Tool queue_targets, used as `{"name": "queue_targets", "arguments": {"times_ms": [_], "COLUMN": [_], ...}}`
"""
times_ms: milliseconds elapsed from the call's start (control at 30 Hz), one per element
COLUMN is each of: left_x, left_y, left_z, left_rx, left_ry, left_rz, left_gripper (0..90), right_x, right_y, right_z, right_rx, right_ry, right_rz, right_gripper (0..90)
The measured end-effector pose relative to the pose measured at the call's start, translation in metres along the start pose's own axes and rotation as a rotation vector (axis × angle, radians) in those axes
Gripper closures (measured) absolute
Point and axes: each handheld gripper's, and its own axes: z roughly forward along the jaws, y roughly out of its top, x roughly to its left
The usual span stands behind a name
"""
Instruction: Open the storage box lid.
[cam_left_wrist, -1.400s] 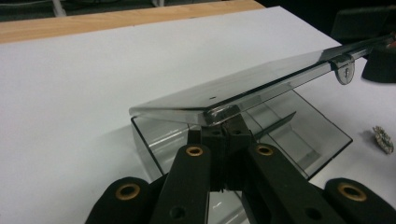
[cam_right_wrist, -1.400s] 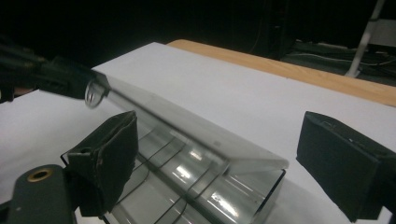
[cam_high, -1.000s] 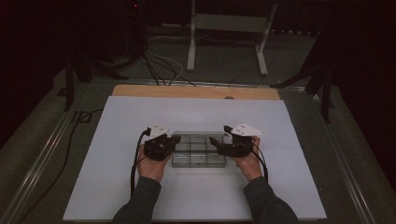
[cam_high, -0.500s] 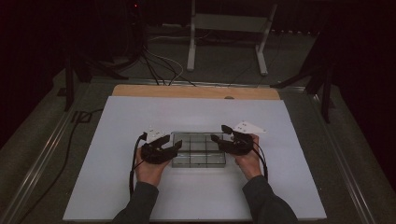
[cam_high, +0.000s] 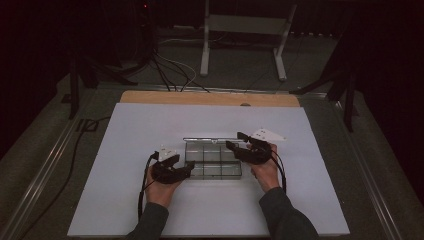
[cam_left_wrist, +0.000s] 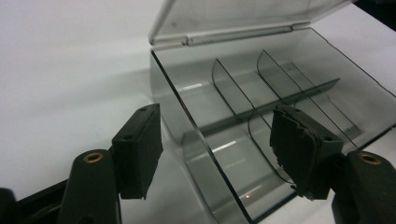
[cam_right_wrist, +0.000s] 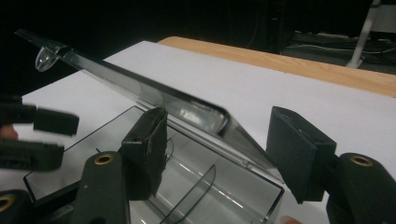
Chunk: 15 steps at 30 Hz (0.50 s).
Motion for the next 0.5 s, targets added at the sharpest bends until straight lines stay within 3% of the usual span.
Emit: {"name": "queue_targets", "arguments": {"times_ms": [500], "left_x": [0.000], "left_y": [-0.014], "left_z": [0.009], "left_rx": [0.034], "left_ry": [0.010], "left_rz": [0.002], "left_gripper": [47.0], "right_x": [-0.004], "right_y": [0.001], "right_z": [0.004], "right_rx": [-0.012], "right_ry": [0.002], "right_rz": [0.040], "right_gripper": [38.2]}}
